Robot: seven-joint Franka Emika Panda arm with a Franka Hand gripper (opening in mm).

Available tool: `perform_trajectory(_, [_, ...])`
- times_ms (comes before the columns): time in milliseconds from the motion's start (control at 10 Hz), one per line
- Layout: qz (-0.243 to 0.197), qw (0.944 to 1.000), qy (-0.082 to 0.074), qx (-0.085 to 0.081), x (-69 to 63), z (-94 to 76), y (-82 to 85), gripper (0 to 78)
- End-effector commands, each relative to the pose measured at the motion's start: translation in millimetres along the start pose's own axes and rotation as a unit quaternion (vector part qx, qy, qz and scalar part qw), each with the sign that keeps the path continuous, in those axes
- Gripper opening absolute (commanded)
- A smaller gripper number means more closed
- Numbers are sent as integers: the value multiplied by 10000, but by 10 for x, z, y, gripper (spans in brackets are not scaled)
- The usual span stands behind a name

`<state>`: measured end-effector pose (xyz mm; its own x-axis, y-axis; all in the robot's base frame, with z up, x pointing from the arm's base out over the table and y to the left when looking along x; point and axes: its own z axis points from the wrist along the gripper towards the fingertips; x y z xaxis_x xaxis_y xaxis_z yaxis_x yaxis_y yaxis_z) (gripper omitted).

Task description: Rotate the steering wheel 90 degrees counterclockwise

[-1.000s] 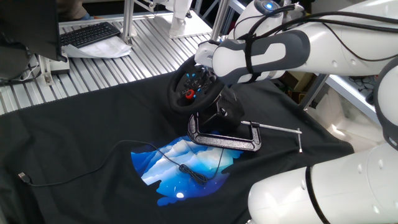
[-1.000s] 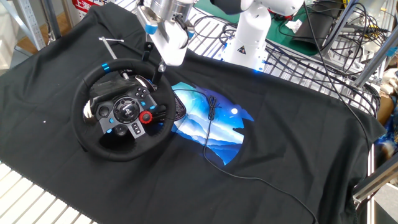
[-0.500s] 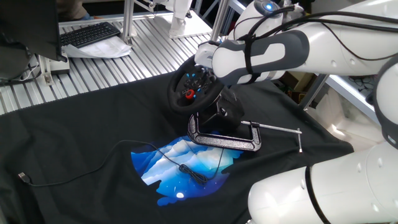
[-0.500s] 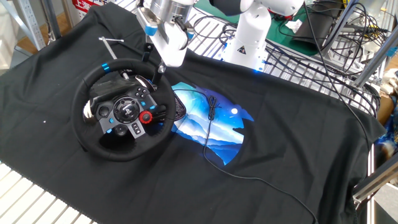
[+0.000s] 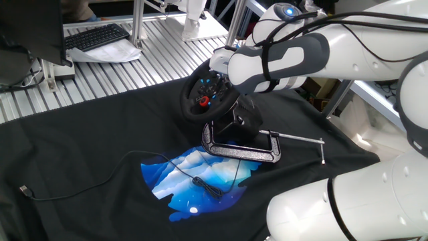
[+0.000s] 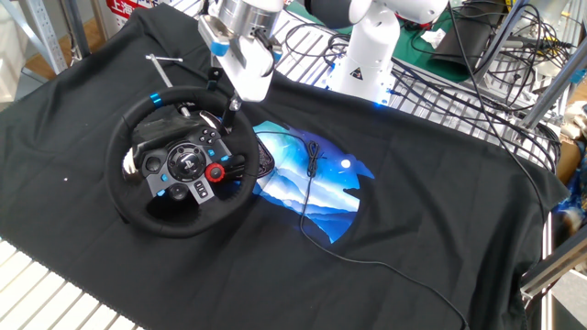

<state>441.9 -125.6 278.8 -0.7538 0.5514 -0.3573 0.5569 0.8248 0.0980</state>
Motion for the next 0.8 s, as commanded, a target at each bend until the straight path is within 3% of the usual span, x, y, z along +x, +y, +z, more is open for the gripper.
perform_trajectory(100, [3, 10000, -18, -23, -3, 20, -4, 775])
perform_trajectory(800, [-37, 9999, -88, -70, 4, 61, -15, 775])
